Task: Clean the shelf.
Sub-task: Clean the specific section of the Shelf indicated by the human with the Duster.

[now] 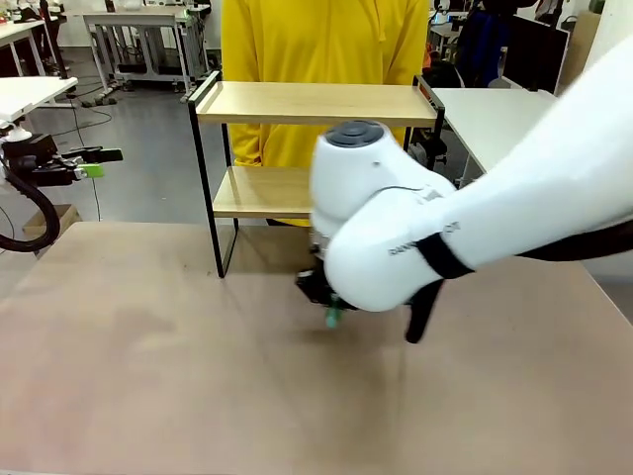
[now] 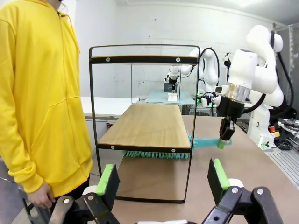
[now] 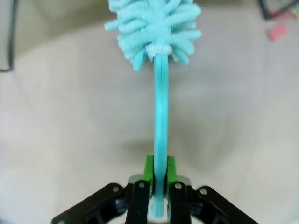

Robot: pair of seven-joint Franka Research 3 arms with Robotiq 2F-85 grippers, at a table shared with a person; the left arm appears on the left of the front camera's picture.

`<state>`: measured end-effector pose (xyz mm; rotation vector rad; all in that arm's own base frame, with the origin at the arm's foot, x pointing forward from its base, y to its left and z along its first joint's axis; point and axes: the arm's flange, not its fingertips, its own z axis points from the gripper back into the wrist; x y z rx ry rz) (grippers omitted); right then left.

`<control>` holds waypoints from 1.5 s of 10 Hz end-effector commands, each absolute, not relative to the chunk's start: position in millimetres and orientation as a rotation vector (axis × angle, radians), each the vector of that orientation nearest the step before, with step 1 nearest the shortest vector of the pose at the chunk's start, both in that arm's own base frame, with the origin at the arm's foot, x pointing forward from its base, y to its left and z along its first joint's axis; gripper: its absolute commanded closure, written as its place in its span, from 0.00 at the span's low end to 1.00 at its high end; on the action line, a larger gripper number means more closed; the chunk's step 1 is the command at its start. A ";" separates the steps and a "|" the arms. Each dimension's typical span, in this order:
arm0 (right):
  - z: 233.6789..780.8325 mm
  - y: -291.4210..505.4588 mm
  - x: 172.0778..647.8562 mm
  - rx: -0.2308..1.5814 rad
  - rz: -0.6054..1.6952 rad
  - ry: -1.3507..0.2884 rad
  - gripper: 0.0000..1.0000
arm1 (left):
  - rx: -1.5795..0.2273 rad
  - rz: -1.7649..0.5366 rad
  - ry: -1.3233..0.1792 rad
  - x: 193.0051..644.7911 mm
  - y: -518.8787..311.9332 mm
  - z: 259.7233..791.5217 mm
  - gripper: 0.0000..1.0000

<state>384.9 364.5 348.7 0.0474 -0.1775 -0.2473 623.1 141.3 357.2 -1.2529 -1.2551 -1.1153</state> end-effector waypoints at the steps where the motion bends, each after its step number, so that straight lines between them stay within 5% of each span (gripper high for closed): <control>1: 359.5 308.6 372.2 0.044 -0.282 -0.163 0.86 | -1.255 -1.119 -1.257 620.6 141.3 360.3 0.00; 3: 375.5 266.2 359.7 0.045 -0.273 -0.181 0.86 | -1.255 -1.119 -1.257 620.6 141.3 360.3 0.00; 4: 389.2 270.6 352.6 0.234 -0.190 -0.211 0.86 | -1.255 -1.119 -1.257 620.6 141.3 360.3 0.00; 5: 358.4 284.0 370.9 0.017 -0.307 -0.184 0.86 | -1.255 -1.119 -1.257 620.6 141.3 360.3 0.00; 8: 368.4 274.8 361.2 0.063 -0.274 -0.200 0.86 | -1.255 -1.119 -1.257 620.6 141.3 360.3 0.00; 11: 432.6 221.7 324.5 0.089 -0.055 -0.301 0.86 | -1.255 -1.119 -1.257 620.6 141.3 360.3 0.00; 15: 471.9 194.3 296.6 0.121 0.285 -0.182 0.86 | -1.255 -1.119 -1.257 620.6 141.3 360.3 0.00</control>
